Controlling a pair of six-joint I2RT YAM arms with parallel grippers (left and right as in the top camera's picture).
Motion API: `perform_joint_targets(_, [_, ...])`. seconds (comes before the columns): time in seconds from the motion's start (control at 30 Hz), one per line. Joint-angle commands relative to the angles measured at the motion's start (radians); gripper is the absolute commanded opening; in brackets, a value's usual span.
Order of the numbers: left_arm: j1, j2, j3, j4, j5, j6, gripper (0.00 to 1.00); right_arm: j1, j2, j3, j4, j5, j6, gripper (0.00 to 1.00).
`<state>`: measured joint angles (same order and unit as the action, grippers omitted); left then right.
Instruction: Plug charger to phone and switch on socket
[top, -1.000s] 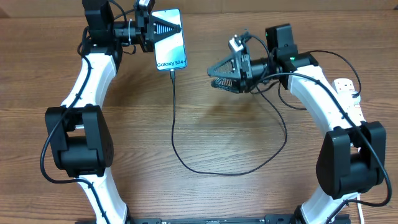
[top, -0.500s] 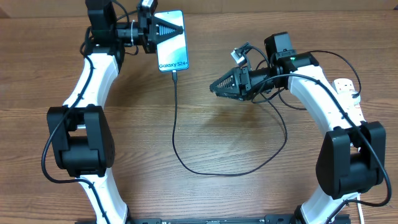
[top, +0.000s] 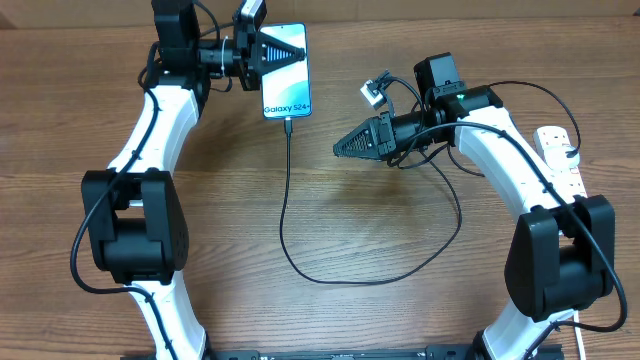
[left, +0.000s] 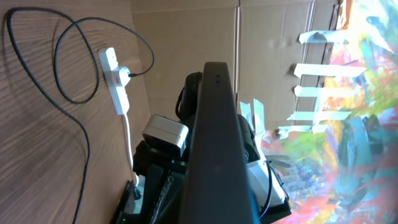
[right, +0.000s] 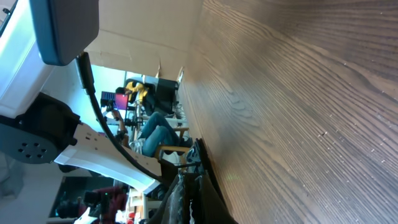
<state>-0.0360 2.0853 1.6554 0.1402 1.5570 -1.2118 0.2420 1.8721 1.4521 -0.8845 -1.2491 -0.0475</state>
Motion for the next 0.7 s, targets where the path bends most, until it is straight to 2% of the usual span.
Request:
perform_joint_targets(0.0, [-0.005, -0.019, 0.008, -0.018, 0.023, 0.048, 0.04, 0.000, -0.014, 0.013, 0.000, -0.008, -0.014, 0.04])
perform_joint_targets(0.2, [-0.021, -0.019, 0.008, -0.022, 0.023, 0.062, 0.04, 0.000, -0.014, 0.013, -0.003, -0.008, -0.014, 0.04])
perform_joint_targets(0.43, [-0.053, -0.019, 0.008, -0.039, 0.023, 0.090, 0.04, 0.000, -0.014, 0.013, -0.122, 0.089, -0.043, 0.05])
perform_joint_targets(0.6, [-0.066, -0.019, 0.008, -0.039, 0.023, 0.090, 0.04, 0.000, -0.014, 0.013, -0.088, 0.077, -0.055, 0.32])
perform_joint_targets(0.67, [-0.070, -0.019, 0.008, -0.039, 0.023, 0.090, 0.04, 0.000, -0.014, 0.013, -0.062, 0.068, -0.055, 0.52])
